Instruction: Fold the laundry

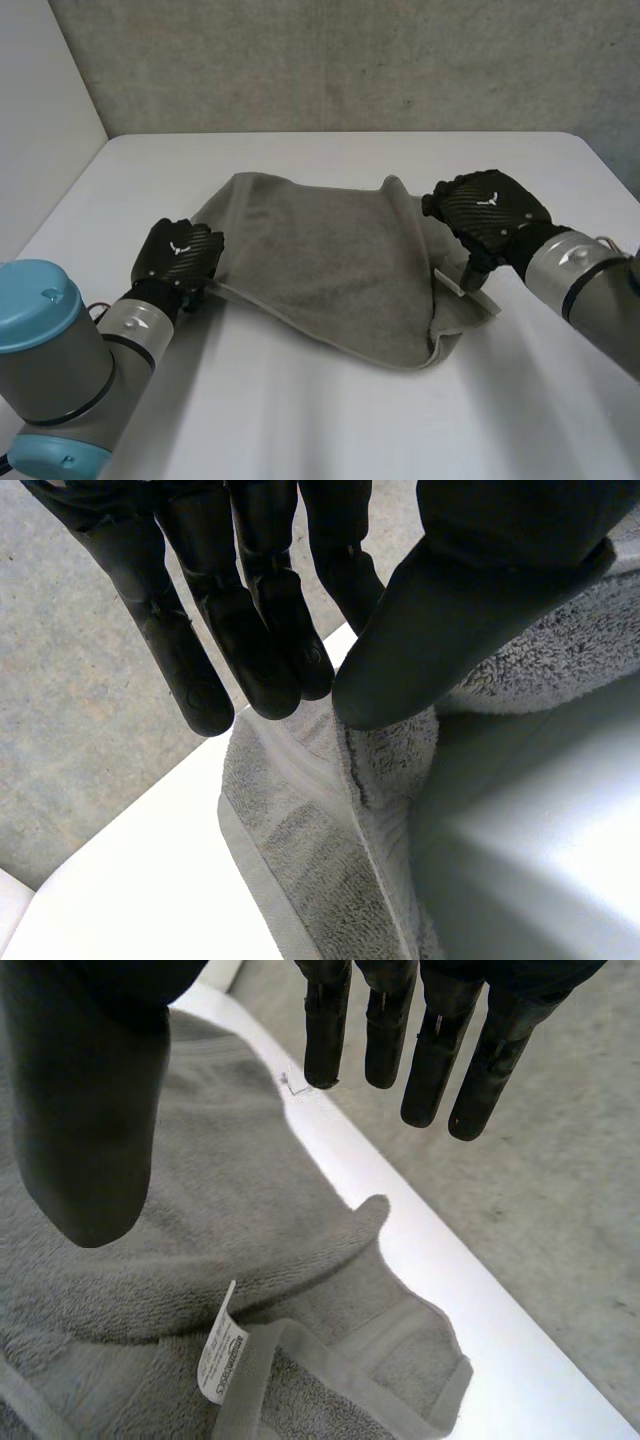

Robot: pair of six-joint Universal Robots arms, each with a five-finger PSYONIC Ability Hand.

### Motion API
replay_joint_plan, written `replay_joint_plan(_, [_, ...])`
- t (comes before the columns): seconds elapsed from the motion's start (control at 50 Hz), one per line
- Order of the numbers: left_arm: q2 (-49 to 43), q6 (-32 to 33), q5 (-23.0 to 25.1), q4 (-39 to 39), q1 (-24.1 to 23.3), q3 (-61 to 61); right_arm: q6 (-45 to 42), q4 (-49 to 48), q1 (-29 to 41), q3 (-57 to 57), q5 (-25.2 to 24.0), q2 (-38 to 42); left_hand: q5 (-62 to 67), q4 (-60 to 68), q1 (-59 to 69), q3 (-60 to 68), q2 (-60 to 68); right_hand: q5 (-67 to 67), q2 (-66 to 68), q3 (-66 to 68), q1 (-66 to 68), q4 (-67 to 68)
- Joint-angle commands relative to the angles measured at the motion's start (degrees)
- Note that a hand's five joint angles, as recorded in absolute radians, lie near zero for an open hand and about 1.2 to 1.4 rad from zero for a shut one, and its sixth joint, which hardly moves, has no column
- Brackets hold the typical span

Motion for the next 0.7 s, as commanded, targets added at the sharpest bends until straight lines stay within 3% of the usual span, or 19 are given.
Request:
replay_joint_plan(0.02, [0.04, 0.01, -0.01, 0.00, -0.12, -0.01, -6.84, 11.51, 0.27, -6.01, 0.20, 5.53, 11.18, 10.20, 11.85, 10.28, 10.24, 2.80, -0.23, 0.27, -0.16, 0.71])
replay_joint_plan(0.08, [0.12, 0.01, -0.01, 0.00, -0.03, -0.01, -6.67, 11.25, 0.53, -3.99, 0.73, 5.80, 11.18, 10.20, 11.85, 10.28, 10.24, 4.48, 1.45, 1.95, 1.52, 2.39])
replay_joint_plan(0.34, [0.21, 0.01, -0.01, 0.00, 1.20, 0.08, -7.55, -7.19, -0.87, 11.91, 0.38, 4.56, 11.18, 10.20, 11.85, 10.28, 10.24, 9.85, 6.82, 7.32, 6.89, 7.75])
replay_joint_plan(0.7, [0.21, 0.01, -0.01, 0.00, 1.20, -0.10, -2.19, -16.25, -3.16, 14.64, 0.55, 11.15, 11.18, 10.20, 11.85, 10.28, 10.24, 14.74, 11.71, 12.21, 11.78, 12.65])
